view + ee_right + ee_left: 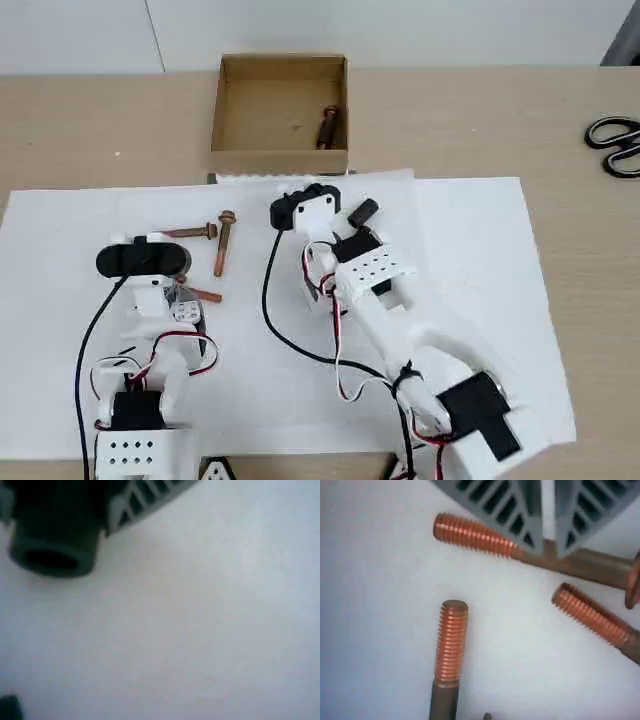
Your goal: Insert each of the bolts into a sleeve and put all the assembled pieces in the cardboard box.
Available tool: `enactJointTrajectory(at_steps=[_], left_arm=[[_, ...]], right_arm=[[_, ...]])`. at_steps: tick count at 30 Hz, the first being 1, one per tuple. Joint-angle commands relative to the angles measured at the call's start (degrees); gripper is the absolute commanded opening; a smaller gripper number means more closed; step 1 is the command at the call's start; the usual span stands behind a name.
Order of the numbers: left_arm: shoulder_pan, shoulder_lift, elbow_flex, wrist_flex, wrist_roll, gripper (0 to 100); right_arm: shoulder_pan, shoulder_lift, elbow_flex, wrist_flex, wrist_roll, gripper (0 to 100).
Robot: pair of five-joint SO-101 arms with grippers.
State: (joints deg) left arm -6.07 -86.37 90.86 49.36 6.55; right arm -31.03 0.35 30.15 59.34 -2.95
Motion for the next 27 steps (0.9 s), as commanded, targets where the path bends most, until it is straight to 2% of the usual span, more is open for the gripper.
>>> enactJointTrajectory(at_steps=[1,6,11,18,25,27], left_arm=[[-0.3,-0.4,-0.2,-1.1,-0.3,1],[-0.3,-0.4,-0.2,-1.1,-0.3,1],[-0.3,-0.4,-0.2,-1.1,-0.3,1],[-0.3,-0.4,-0.2,-1.1,-0.3,1],[-0.3,-0.4,-0.2,-1.1,-0.3,1],[-0.3,-0.4,-0.2,-1.1,-0.3,1]], right_arm=[[-1.3,3.0,0.5,-0.7,-0.1,10.2],[-1.3,3.8,0.5,-0.5,0.1,10.5],[-1.2,5.0,0.5,0.5,2.8,16.4],[-1.2,4.7,0.4,2.8,4.8,9.9],[-0.3,4.7,0.4,4.7,5.0,8.7],[-0.3,4.7,0.4,5.0,5.0,4.5]])
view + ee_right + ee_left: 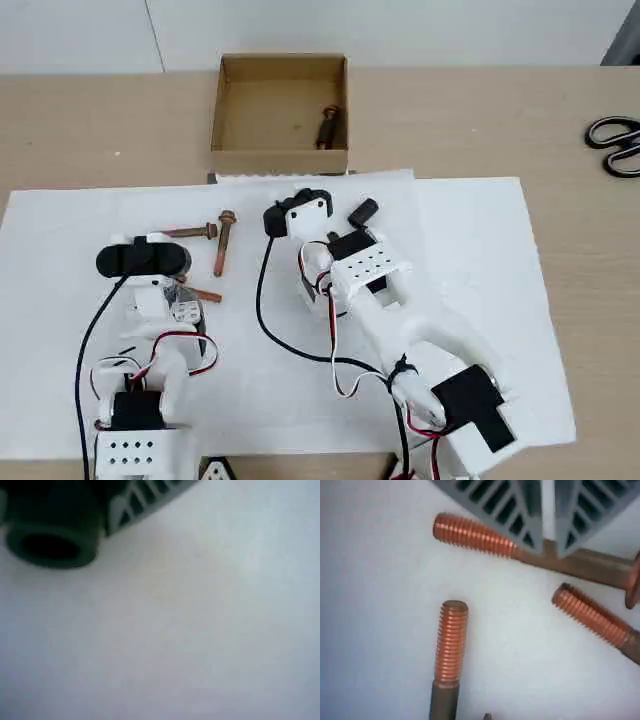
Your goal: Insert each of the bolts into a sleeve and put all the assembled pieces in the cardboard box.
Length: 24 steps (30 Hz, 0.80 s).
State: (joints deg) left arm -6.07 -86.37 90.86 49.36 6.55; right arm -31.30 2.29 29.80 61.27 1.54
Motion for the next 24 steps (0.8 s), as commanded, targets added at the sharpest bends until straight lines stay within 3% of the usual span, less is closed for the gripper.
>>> enactJointTrajectory(at_steps=[1,12,19,24], left_arm=[[-0.3,-0.4,-0.2,-1.1,-0.3,1],[-0.3,-0.4,-0.2,-1.1,-0.5,1],[-0.7,-0.1,-3.3,-0.6,-0.6,1],[-1.3,0.1,-15.6,8.5,-5.4,1]], right_arm=[[0.0,2.8,0.8,3.0,0.5,2.8],[0.0,-8.2,-12.2,13.0,1.4,0.2],[1.5,-14.8,-18.4,22.5,6.7,0.2],[8.7,-15.8,-23.3,28.1,6.6,0.3]])
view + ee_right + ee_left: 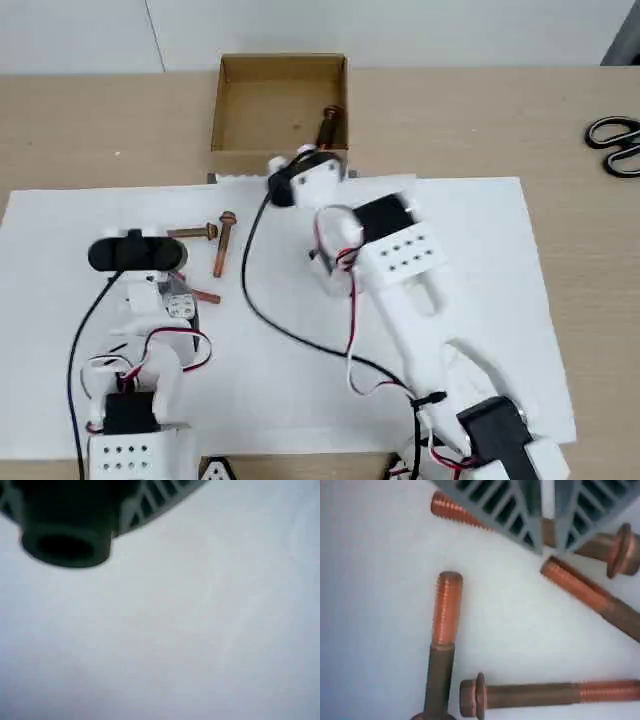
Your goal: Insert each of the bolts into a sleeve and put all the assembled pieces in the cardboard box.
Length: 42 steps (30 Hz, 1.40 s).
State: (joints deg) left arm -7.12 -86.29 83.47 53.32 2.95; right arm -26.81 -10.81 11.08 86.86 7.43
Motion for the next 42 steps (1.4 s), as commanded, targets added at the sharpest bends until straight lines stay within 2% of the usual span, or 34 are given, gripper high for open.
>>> enactJointTrajectory(at_steps=[1,5,11,14,18,27,34,42], left_arm=[[-0.3,0.3,-10.6,6.1,-1.9,1],[-0.1,8.1,-20.3,10.2,-4.0,1],[0.0,31.6,-39.9,15.6,-3.8,1],[0.4,43.1,-49.6,18.1,-4.1,1],[4.4,56.9,-59.5,22.0,-5.8,1],[11.3,78.3,-73.5,21.5,2.4,1],[11.3,94.1,-82.9,22.7,4.7,1],[11.3,107.7,-97.8,32.5,4.3,1]], right_arm=[[5.9,-2.6,-5.4,3.3,0.7,0.3],[10.8,-2.9,-6.6,6.9,0.7,0.3],[16.6,-2.9,-6.5,9.0,0.7,0.3],[17.4,-2.9,-6.5,9.0,0.7,0.3],[17.6,-2.9,-6.5,9.1,0.7,0.3],[21.5,-2.9,-6.4,9.0,0.4,0.3],[27.5,-2.9,-6.4,9.0,0.3,0.3],[27.9,-2.9,-6.4,9.4,0.3,0.3]])
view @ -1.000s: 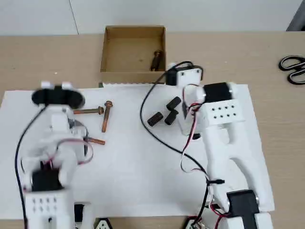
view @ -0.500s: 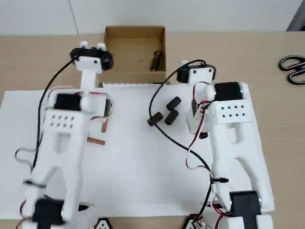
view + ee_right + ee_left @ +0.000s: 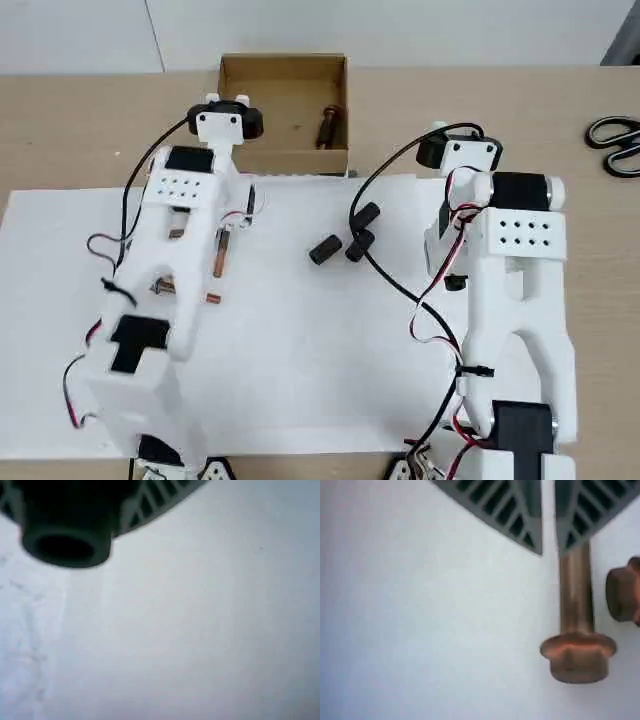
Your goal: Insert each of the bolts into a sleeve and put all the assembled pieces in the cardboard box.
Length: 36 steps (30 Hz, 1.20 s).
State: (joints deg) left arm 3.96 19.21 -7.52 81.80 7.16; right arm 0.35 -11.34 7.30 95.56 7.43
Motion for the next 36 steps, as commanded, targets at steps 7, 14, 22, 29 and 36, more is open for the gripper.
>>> enactJointTrajectory(at_steps=[7,14,22,29,36], left_arm=[[0.2,11.0,-19.2,11.5,0.0,1],[0.1,14.2,-25.8,14.5,0.1,5],[-1.5,14.4,-25.6,14.5,0.1,5],[-3.4,16.1,-25.5,14.6,0.0,5],[-3.2,19.1,-25.9,14.9,0.0,5]], right_arm=[[1.0,-2.4,-2.6,0.7,0.2,0.3],[1.0,-2.4,-2.6,0.8,0.2,0.3],[1.0,-2.4,-2.6,0.9,0.2,0.3],[1.0,-2.4,-2.6,0.9,0.2,0.3],[1.0,-2.4,-2.6,0.9,0.1,0.3]])
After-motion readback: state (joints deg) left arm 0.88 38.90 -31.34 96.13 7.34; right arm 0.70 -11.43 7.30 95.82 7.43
